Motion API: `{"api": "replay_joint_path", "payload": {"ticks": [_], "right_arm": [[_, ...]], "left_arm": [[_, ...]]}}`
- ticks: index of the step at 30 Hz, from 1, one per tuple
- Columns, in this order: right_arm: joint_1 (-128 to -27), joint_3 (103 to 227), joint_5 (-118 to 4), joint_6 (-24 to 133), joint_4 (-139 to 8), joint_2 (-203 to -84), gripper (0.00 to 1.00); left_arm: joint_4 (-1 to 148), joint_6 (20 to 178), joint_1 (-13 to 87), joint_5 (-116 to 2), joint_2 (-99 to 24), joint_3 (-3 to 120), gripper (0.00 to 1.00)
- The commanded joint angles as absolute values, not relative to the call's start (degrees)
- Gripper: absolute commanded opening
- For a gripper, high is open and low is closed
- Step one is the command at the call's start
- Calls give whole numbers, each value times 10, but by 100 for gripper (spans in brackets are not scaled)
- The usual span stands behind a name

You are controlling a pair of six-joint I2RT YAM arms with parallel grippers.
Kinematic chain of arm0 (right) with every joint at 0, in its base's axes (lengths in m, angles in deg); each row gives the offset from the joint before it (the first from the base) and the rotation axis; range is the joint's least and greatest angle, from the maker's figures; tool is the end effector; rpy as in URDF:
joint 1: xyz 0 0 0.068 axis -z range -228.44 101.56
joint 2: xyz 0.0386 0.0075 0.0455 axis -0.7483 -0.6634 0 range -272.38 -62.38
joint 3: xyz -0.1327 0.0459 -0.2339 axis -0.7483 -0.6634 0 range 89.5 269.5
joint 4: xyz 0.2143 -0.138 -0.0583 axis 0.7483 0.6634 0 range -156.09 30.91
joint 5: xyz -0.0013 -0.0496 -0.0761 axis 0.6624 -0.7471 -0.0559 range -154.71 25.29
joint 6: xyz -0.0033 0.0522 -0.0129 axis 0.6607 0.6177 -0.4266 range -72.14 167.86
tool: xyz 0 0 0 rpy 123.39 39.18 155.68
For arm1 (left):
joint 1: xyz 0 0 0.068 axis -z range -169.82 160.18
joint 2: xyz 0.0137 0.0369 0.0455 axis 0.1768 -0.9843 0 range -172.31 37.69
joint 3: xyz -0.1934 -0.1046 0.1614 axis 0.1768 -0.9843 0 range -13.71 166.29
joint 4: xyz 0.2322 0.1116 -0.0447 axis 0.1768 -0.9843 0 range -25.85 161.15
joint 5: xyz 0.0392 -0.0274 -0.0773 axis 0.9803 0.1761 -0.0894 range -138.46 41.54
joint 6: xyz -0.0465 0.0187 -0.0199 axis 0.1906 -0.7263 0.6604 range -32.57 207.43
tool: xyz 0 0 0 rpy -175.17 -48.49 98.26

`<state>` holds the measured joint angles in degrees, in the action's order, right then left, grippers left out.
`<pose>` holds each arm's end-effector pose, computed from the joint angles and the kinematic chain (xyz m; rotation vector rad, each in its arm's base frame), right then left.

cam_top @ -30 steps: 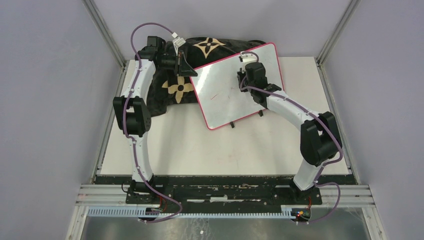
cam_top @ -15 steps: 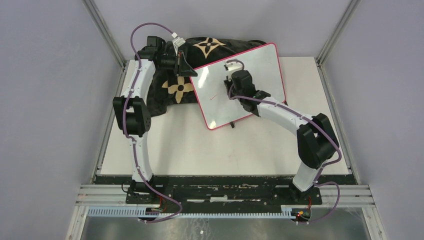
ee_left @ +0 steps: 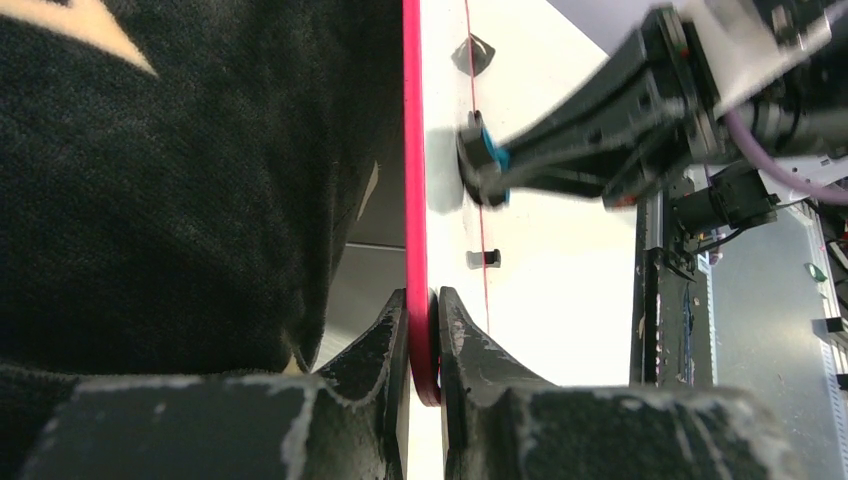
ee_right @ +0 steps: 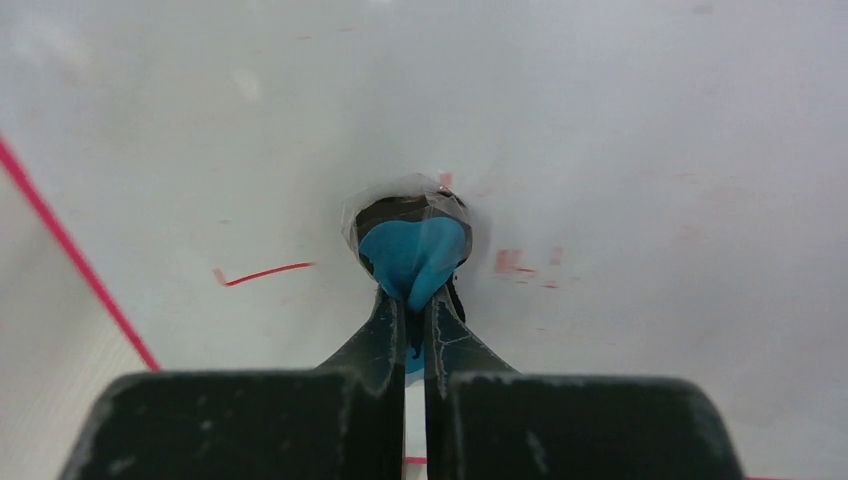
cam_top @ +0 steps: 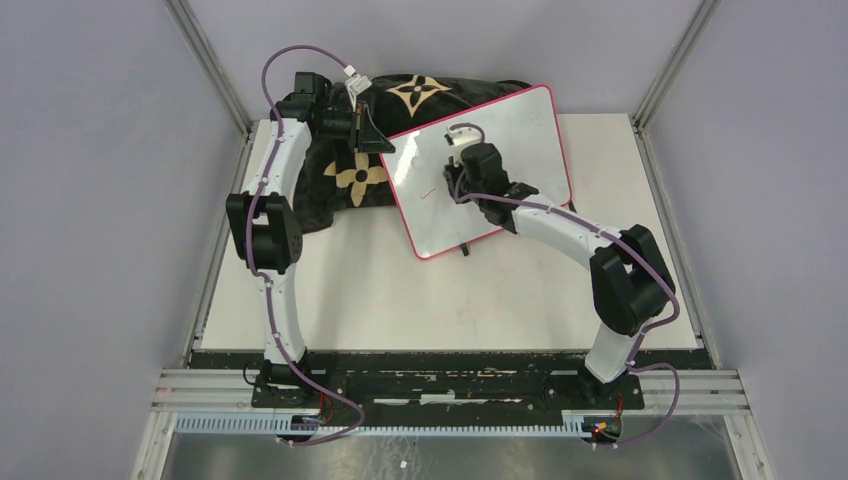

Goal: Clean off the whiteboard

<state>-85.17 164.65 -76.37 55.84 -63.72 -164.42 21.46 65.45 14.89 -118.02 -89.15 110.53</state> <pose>0.3374 0.2427 0.2612 -0.3950 2.0429 0.2668 0.4743 -0.0725 0.3053 0.9321 1.8547 -1.2829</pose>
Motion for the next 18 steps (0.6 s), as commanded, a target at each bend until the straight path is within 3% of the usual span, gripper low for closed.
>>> {"api": "replay_joint_path", "payload": {"ticks": [1, 10, 18], "right_arm": [[-758, 1625, -826, 565, -640, -1623, 1], [-728, 1605, -784, 575, -642, -1598, 1], [-835, 1646, -780, 569, -649, -1625, 1]], "left_arm": [[191, 614, 160, -1191, -879, 1124, 3], [190, 612, 161, -1195, -882, 1121, 3], [190, 613, 162, -1195, -882, 1120, 3]]}}
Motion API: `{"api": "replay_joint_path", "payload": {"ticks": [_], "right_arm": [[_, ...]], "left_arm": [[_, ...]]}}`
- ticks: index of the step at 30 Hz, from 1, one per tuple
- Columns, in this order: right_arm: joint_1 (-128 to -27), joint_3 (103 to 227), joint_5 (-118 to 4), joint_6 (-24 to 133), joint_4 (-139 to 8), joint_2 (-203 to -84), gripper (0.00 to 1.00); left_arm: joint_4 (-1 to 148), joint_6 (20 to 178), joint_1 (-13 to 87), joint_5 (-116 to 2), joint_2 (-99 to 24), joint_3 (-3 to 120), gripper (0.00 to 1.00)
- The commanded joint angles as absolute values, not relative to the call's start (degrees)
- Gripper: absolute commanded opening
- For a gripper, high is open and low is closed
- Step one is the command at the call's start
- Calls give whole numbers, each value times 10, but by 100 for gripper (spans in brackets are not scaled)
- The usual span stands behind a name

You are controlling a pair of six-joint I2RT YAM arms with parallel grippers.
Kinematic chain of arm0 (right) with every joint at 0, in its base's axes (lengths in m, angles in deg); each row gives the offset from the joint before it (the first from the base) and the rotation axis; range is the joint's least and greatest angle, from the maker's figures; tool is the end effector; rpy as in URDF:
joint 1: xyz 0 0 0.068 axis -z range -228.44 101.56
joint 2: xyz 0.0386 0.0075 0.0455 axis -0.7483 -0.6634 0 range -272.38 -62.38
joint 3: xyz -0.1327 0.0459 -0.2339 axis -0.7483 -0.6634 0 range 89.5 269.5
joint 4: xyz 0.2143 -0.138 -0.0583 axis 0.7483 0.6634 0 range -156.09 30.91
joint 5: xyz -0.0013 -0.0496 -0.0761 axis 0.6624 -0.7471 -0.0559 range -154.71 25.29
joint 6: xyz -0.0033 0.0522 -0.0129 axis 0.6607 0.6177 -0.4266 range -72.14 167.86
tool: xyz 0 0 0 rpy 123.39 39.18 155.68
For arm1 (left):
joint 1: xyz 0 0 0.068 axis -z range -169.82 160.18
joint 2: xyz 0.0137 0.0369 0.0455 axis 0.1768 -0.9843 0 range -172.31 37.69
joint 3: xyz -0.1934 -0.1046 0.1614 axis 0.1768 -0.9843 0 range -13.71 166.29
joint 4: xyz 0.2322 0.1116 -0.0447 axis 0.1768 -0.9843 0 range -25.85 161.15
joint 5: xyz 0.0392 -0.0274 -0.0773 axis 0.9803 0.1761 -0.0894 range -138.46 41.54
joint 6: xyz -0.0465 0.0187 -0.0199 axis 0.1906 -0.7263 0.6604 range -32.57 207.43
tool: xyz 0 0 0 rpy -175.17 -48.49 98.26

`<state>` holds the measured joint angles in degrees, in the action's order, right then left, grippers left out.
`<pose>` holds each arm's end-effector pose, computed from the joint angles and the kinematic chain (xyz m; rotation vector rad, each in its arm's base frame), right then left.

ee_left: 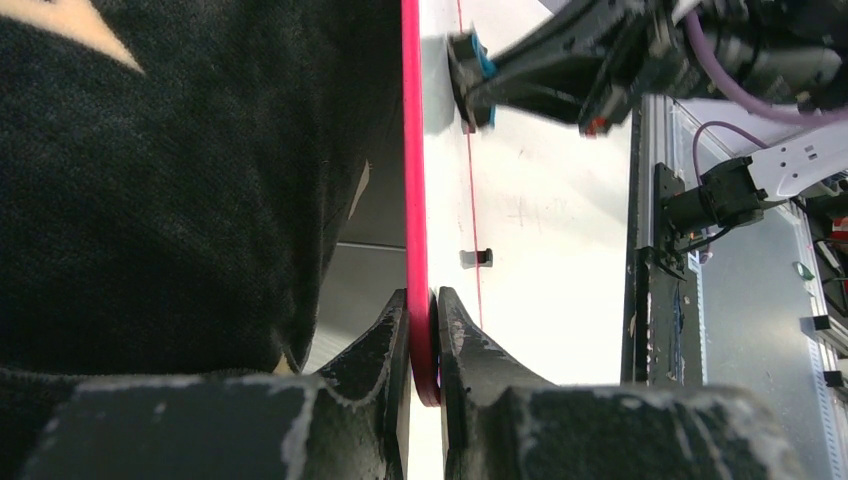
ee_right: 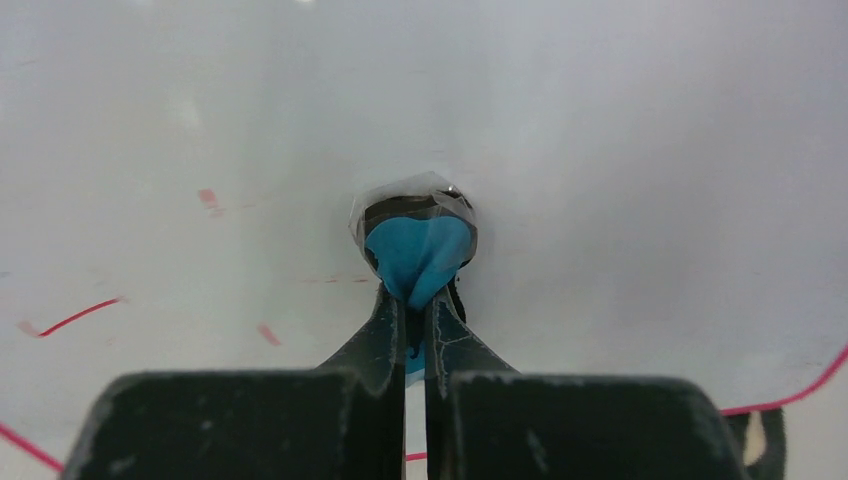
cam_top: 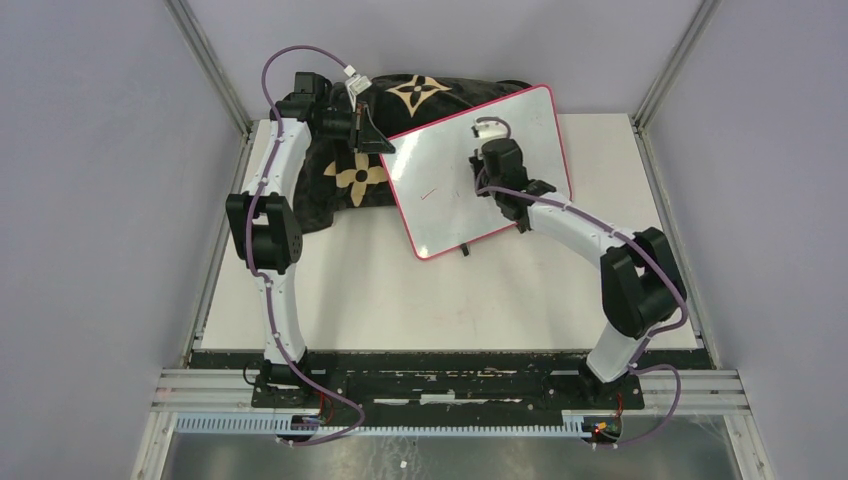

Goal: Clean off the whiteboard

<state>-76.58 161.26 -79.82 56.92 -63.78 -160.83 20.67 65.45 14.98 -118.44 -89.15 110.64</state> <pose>0.3565 0.1801 0.2657 -0.1819 2.0521 0.1277 0.4731 -0.0732 0.3053 0.9299 1.8587 -1.2990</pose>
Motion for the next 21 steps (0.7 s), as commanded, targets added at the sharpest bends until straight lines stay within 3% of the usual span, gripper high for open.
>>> {"api": "replay_joint_path", "payload": {"ticks": [1, 14, 21], "right_arm": [[-850, 1651, -781, 569, -652, -1630, 1], [-895, 1749, -821, 520, -627, -1692, 1], [-823, 1749, -843, 520, -608, -1665, 1]], "left_arm": [[190, 614, 161, -1195, -882, 1121, 3], [191, 615, 164, -1192, -877, 1118, 3], [190, 615, 163, -1192, -876, 1120, 3]]}}
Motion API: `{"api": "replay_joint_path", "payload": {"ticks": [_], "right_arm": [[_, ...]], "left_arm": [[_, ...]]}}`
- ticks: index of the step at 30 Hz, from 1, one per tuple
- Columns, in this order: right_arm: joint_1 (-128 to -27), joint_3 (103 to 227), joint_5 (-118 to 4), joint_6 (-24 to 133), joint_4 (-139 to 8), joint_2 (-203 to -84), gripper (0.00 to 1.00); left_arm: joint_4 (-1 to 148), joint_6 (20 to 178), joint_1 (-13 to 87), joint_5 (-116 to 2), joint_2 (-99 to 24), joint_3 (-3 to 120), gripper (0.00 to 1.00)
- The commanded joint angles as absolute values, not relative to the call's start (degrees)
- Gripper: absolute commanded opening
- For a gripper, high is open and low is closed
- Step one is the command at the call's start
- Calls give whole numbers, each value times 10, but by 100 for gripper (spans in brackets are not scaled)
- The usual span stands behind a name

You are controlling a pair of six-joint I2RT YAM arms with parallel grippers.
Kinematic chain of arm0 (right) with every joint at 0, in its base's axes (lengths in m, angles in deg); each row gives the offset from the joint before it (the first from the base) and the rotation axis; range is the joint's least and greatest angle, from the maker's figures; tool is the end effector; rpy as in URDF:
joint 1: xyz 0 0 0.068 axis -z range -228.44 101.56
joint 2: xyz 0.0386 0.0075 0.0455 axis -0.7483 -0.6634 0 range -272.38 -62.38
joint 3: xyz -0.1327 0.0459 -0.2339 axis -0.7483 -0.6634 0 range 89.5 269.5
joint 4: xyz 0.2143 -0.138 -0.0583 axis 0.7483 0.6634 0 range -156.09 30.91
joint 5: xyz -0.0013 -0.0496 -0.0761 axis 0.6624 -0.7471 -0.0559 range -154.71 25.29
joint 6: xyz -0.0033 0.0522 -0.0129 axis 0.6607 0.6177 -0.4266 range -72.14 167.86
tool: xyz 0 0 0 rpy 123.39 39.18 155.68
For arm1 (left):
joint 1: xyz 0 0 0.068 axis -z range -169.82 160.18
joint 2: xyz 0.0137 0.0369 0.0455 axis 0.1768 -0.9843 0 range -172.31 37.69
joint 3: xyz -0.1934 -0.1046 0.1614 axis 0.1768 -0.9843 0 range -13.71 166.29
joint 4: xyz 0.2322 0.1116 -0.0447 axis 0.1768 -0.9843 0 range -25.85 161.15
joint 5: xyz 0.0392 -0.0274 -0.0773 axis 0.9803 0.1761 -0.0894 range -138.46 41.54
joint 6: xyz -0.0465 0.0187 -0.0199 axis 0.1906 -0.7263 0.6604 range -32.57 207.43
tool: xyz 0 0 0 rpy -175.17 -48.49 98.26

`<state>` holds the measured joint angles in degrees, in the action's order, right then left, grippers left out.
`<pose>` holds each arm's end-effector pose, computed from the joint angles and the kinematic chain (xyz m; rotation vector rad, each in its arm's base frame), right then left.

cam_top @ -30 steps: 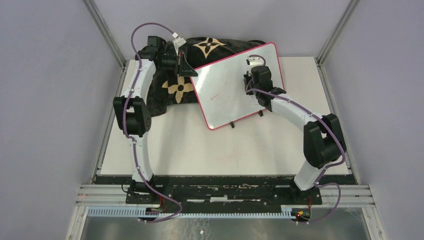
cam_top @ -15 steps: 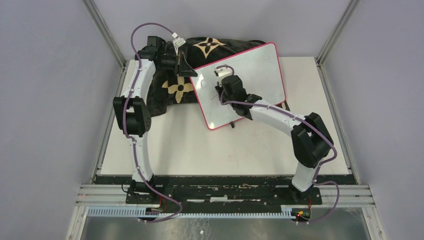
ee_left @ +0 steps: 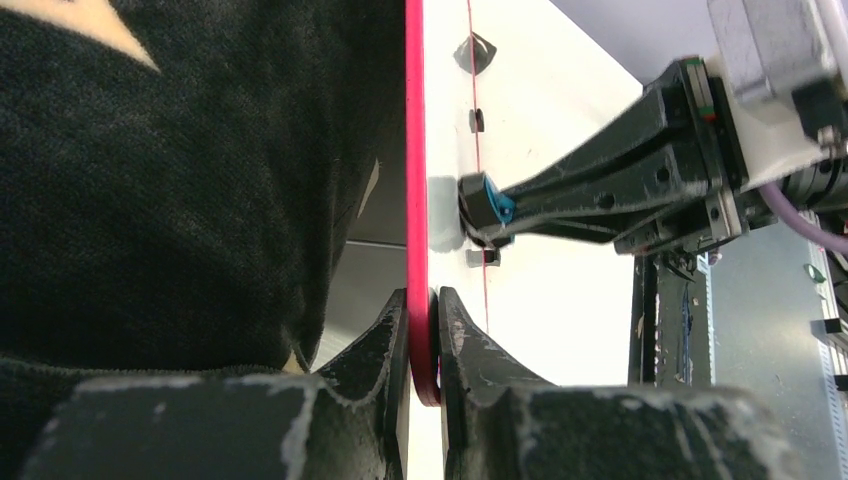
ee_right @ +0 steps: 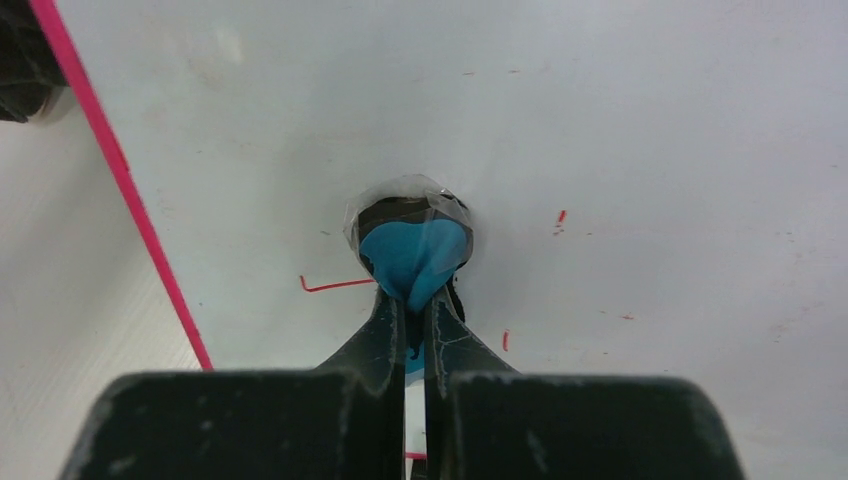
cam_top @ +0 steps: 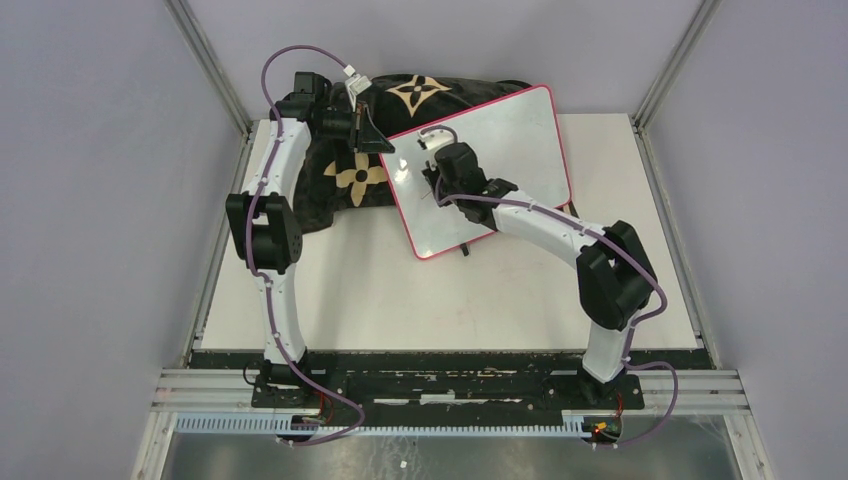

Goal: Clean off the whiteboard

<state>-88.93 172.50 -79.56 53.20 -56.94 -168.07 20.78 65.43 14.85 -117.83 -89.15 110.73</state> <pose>0.3350 0.2739 0.2713 -0.4904 2.0546 0.2034 0.4736 -0.0721 0.3056 0.9274 1.8640 -1.2840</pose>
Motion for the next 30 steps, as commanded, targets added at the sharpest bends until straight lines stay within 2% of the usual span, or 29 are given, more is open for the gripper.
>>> {"api": "replay_joint_path", "payload": {"ticks": [1, 7, 14, 21, 30], "right_arm": [[-809, 1745, -843, 523, -608, -1659, 1], [-735, 1723, -830, 536, -608, -1646, 1], [-732, 1660, -791, 555, -627, -1613, 1], [-784, 1575, -780, 568, -677, -1587, 1], [-895, 1606, -781, 558, -693, -1644, 1]], "left_arm": [[190, 615, 164, -1192, -876, 1119, 3], [187, 612, 164, -1194, -875, 1118, 3], [180, 603, 164, -1195, -875, 1115, 3], [180, 604, 164, -1193, -878, 1120, 3], [180, 604, 164, -1194, -880, 1121, 3]]}}
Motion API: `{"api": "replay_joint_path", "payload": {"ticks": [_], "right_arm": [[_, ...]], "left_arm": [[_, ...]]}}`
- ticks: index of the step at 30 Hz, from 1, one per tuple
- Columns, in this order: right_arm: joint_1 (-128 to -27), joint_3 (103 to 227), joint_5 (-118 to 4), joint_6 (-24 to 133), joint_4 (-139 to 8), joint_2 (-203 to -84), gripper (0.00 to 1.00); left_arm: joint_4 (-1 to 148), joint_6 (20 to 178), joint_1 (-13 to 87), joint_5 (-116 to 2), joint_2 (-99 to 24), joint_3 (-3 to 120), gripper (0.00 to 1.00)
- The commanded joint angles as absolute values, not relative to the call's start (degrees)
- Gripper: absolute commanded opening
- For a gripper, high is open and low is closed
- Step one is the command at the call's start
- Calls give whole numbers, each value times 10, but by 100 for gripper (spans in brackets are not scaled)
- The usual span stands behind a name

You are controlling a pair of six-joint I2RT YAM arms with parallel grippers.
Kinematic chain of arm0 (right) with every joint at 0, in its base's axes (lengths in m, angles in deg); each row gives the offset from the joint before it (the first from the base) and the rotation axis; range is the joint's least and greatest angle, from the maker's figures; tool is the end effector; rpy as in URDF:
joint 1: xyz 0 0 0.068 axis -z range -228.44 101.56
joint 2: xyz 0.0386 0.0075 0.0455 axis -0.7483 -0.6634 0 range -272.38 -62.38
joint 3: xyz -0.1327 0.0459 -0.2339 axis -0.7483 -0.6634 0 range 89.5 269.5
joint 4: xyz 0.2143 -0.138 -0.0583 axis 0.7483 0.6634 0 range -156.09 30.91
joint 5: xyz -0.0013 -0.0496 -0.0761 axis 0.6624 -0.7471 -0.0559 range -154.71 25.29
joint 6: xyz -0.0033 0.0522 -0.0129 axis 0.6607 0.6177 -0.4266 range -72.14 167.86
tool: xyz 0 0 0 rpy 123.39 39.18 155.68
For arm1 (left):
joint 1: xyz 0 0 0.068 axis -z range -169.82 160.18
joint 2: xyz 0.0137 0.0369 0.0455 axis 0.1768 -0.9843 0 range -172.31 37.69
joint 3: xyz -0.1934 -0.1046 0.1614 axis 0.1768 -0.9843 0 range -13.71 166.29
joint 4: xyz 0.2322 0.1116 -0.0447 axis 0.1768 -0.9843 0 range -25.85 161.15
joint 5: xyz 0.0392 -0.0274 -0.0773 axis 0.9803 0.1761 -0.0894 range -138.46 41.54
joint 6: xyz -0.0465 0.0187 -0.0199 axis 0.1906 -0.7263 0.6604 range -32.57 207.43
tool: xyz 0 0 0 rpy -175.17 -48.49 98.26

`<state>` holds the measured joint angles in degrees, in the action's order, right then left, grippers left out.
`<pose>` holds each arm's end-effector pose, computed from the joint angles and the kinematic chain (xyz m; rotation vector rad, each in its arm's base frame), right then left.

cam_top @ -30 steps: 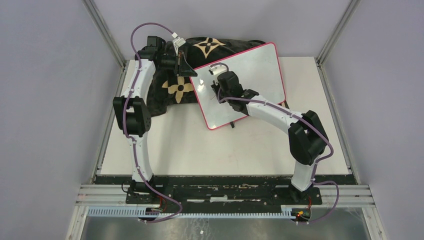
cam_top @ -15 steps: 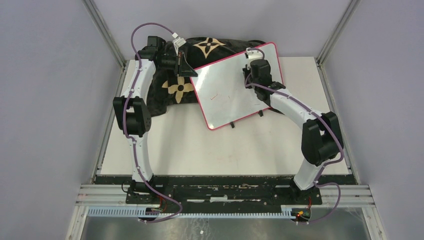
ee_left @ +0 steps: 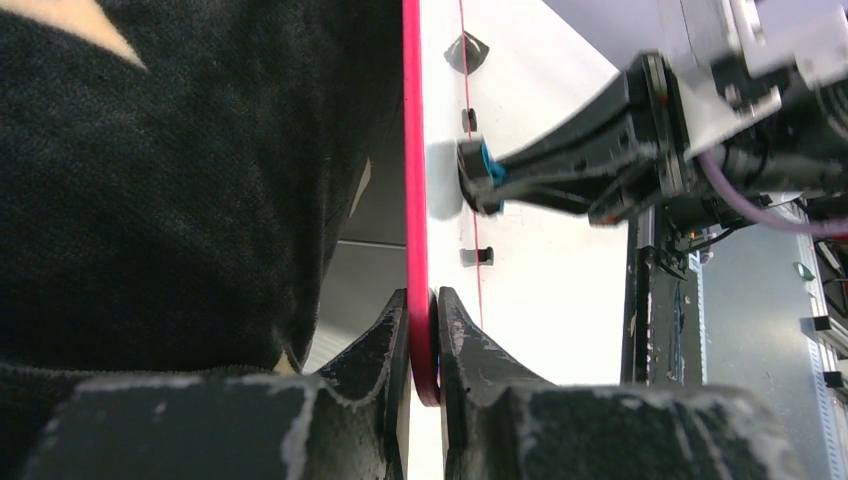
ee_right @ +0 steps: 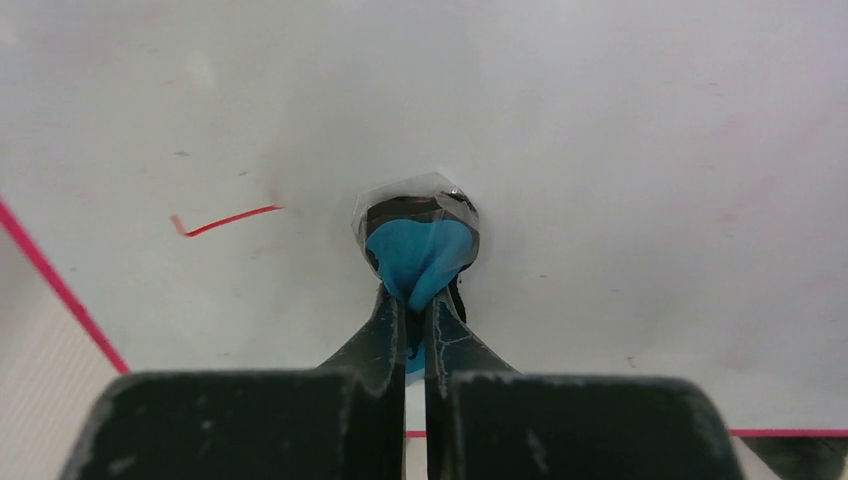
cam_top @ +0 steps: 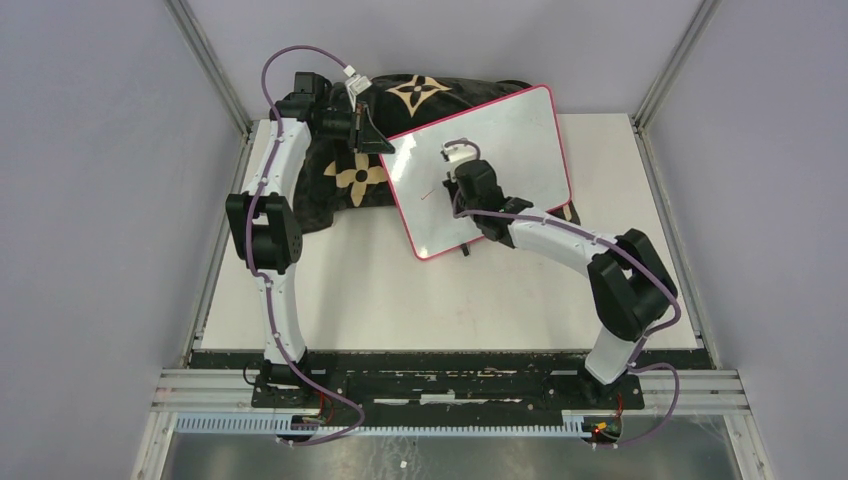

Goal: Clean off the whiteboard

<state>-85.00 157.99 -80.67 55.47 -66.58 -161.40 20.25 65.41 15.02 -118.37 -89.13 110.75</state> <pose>0.3244 0.2283 0.2473 -0.3553 2.0472 0.1802 0.4725 -0.0735 0.3056 0.9287 1.8632 -1.3008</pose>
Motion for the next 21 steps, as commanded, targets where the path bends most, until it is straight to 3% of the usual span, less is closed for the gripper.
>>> {"api": "replay_joint_path", "payload": {"ticks": [1, 9, 21], "right_arm": [[-904, 1609, -782, 558, -694, -1650, 1], [-903, 1607, -845, 547, -685, -1657, 1], [-782, 1512, -866, 563, -695, -1582, 1]], "left_arm": [[180, 604, 163, -1194, -880, 1121, 3], [180, 604, 164, -1192, -880, 1121, 3], [180, 606, 164, -1192, -879, 1126, 3]]}}
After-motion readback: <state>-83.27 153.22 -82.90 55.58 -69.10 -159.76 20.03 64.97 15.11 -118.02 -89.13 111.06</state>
